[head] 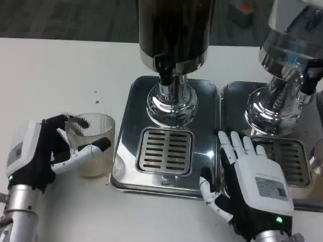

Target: Grasp the cup under the faucet to collect the drink, then remove the cup.

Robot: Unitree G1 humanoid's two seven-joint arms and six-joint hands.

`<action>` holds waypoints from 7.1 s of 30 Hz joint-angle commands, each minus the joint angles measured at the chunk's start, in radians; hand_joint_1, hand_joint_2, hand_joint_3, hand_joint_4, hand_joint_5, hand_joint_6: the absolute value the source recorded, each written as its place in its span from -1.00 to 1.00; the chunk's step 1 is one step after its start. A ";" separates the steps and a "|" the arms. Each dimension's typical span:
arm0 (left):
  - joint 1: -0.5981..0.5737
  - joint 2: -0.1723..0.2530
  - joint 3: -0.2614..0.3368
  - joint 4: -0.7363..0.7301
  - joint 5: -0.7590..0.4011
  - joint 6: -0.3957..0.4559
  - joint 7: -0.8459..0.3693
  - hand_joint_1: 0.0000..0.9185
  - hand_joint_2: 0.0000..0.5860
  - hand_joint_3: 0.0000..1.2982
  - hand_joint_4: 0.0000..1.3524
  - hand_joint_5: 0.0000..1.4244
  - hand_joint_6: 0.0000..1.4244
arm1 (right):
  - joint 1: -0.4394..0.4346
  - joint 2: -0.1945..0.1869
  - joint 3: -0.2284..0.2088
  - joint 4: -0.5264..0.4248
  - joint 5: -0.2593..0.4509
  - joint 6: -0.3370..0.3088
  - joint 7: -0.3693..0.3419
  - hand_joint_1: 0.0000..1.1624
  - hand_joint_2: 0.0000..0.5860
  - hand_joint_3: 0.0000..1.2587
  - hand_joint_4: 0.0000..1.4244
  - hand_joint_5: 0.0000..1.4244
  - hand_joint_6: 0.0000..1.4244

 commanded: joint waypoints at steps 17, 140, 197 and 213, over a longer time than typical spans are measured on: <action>-0.030 0.015 -0.007 -0.073 0.079 -0.050 0.115 0.31 -1.00 0.21 0.22 0.47 0.56 | 0.011 0.004 -0.001 -0.016 0.001 0.008 -0.003 -0.47 0.81 -0.91 -1.00 -1.00 -1.00; -0.012 -0.011 0.047 -0.501 -0.394 -0.261 -0.633 -1.00 -0.73 -1.00 -1.00 -0.74 -0.82 | -0.088 -0.004 -0.046 0.073 0.062 0.014 -0.070 -0.40 0.72 -1.00 -1.00 -1.00 -1.00; 0.001 0.036 0.078 -0.573 0.145 -0.408 -0.446 -1.00 -0.62 -0.75 -0.88 -0.64 -0.72 | -0.132 -0.007 -0.176 0.113 0.554 -0.238 0.097 -0.02 0.11 -1.00 -1.00 -1.00 -1.00; 0.005 0.061 0.078 -0.566 0.141 -0.403 -0.410 -1.00 -0.57 -0.71 -0.88 -0.63 -0.73 | -0.273 0.000 -0.205 0.237 0.702 -0.284 0.211 0.05 -0.04 -1.00 -1.00 -1.00 -1.00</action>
